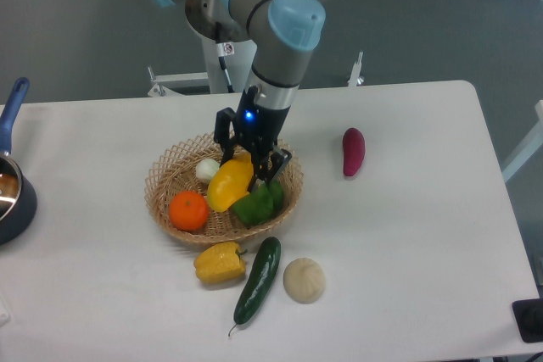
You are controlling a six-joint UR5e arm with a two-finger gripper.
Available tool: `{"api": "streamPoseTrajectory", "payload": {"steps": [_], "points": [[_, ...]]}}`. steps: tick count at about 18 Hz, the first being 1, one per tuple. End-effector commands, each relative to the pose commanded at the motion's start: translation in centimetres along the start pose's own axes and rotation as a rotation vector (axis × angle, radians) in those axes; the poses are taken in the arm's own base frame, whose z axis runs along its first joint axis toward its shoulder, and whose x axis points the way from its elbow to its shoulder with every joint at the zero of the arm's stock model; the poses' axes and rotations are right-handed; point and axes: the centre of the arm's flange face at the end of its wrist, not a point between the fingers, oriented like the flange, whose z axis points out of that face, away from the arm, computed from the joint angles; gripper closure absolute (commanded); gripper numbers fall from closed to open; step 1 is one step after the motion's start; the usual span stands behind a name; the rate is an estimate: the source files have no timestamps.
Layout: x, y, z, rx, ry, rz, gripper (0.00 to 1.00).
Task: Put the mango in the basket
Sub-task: 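Lower the yellow mango into the basket beside the bok choy, then open the gripper to release the mango and raise it away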
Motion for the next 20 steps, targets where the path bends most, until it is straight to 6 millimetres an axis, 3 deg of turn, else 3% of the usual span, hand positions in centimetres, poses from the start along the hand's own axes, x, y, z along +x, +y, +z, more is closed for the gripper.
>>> {"api": "streamPoseTrajectory", "payload": {"steps": [3,16,17,19,20], "points": [[0.0,0.2,1.4,-0.073,0.015,0.110,0.47],[0.5,-0.5,3.8,-0.083,0.058,0.123,0.41],[0.6,-0.4,4.0,-0.084,0.063,0.122,0.38],[0.4,-0.5,4.6,-0.083,0.070,0.125,0.22],[0.5,-0.6,4.6,-0.083,0.071,0.127,0.21]]}}
